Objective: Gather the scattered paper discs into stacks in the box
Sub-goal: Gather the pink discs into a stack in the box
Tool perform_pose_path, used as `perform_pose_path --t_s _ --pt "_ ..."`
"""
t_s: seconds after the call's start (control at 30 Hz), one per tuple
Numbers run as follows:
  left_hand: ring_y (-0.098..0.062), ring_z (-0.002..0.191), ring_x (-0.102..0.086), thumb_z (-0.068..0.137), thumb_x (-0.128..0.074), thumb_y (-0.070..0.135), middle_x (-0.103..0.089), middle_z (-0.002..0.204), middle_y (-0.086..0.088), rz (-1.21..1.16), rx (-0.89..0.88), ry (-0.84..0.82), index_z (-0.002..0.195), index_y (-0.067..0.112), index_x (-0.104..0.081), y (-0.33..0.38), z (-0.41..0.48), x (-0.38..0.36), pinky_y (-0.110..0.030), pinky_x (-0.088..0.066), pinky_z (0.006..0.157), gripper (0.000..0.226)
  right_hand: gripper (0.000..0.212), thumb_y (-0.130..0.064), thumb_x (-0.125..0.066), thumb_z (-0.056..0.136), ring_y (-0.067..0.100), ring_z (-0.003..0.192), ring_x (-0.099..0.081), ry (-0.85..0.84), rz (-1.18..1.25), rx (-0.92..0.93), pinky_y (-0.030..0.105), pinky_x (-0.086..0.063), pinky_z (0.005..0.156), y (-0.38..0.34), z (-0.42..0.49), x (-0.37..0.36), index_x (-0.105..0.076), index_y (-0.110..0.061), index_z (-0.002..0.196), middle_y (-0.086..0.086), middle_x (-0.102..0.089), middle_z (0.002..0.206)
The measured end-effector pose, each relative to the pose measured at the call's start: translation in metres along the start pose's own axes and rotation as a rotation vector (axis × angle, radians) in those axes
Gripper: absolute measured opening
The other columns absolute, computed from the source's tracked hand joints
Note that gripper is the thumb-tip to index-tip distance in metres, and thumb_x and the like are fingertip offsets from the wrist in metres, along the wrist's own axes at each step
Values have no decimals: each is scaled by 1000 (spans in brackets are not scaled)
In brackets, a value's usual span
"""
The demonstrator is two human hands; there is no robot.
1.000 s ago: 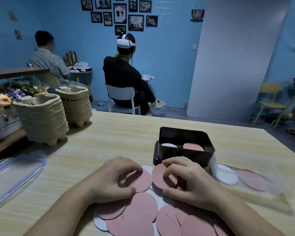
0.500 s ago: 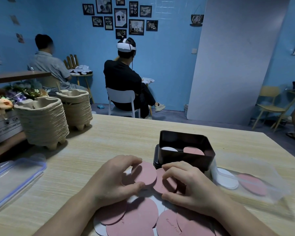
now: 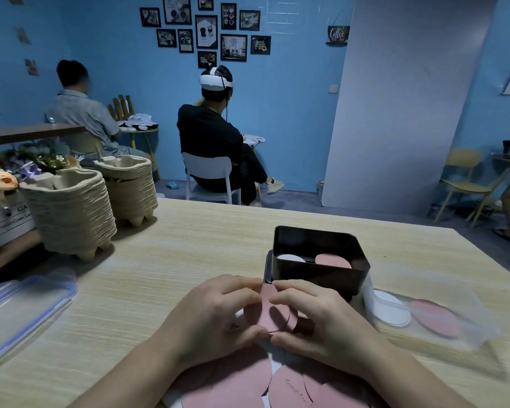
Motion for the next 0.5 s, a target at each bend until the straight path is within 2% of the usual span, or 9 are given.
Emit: perform_pose_path --t_s 0.1,0.23,0.37,0.5 --pt "-10 119 -66 89 -74 56 -70 128 5 -26 -34 12 98 21 -69 6 2 -1 -29 -56 88 36 37 -55 -74 90 3 129 -58 14 3 17 24 -51 101 -2 0 1 -67 -31 117 -3 -59 143" --pt "-11 121 -66 87 -75 57 -70 131 3 -93 6 26 112 21 -64 1 -1 3 -30 -57 91 45 32 -50 -77 90 5 126 -60 70 1 46 23 -51 98 -7 0 8 -68 -25 107 0 -62 139" --pt "-7 112 -68 84 -82 41 -70 124 12 -161 32 66 104 21 -64 -4 -3 9 -31 -56 86 34 32 -47 -75 90 4 126 -59 131 0 75 22 -52 95 -13 0 17 -67 -18 98 1 -63 135" --pt "-7 108 -70 86 -80 40 -72 122 13 -183 9 85 105 23 -66 -2 -3 7 -30 -58 82 29 30 -46 -77 88 4 133 -55 118 -5 76 21 -50 100 -13 0 16 -65 -19 95 3 -61 139"
Point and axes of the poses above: each hand's wrist, its own z-axis towards the middle knuckle, its own x-axis out of the back of the hand, y = z × x, the point moved 10 cm from there along z, towards the middle knuckle
